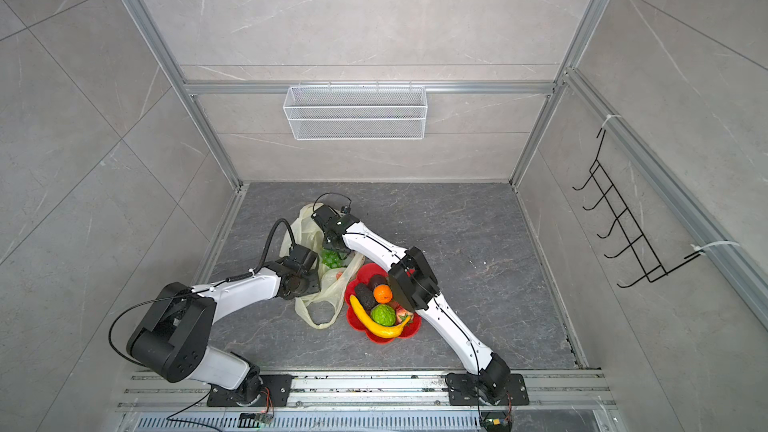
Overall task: Take the fake fruits out of the plastic bag
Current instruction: 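Reach deep into the bag and grasp the green grapes with the right gripper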
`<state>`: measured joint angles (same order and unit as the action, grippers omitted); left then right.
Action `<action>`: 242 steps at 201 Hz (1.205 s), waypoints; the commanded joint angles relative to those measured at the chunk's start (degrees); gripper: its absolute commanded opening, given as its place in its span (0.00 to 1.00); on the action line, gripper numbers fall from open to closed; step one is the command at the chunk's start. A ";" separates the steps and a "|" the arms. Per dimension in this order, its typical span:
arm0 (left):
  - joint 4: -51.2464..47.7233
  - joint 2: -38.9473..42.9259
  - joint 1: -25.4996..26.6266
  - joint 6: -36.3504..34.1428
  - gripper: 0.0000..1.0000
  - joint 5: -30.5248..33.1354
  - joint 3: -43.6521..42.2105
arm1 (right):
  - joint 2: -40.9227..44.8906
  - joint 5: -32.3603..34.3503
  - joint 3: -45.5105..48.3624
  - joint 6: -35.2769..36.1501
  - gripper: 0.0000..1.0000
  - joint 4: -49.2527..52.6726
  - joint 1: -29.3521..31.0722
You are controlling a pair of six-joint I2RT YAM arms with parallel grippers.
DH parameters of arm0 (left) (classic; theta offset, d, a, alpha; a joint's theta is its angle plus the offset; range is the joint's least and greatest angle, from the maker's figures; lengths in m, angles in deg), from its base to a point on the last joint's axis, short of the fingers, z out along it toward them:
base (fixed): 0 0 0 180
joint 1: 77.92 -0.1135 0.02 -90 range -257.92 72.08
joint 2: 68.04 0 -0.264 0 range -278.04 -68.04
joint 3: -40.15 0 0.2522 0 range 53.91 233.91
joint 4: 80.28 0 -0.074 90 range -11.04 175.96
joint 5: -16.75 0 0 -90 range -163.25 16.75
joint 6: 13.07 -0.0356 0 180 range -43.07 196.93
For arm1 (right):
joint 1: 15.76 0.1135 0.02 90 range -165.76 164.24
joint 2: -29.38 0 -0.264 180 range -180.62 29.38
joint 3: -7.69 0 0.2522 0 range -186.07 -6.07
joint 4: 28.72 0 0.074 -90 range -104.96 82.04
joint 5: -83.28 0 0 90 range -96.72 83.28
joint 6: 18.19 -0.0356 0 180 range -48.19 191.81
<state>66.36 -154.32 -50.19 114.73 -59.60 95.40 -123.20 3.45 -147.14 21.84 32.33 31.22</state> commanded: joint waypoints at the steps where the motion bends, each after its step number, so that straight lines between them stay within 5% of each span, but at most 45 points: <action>1: 0.01 1.20 0.22 0.27 0.62 1.34 -0.18 | 0.89 -3.45 3.09 0.41 0.42 -2.72 0.17; 55: 0.13 1.14 0.21 0.88 0.62 1.66 0.23 | 8.94 -4.31 11.05 1.83 0.34 -10.18 0.14; 218: 1.21 1.64 -4.90 0.67 0.62 0.55 0.60 | 25.72 -4.46 23.53 7.06 0.34 -16.75 0.50; 242: 1.27 1.06 -5.88 -0.15 0.55 0.23 1.45 | 28.27 -5.02 25.20 7.80 0.34 -17.64 0.55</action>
<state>66.95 -154.32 -55.09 115.86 -58.85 95.42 -99.94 -0.98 -123.58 27.87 17.05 31.31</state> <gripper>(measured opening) 0.583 0.337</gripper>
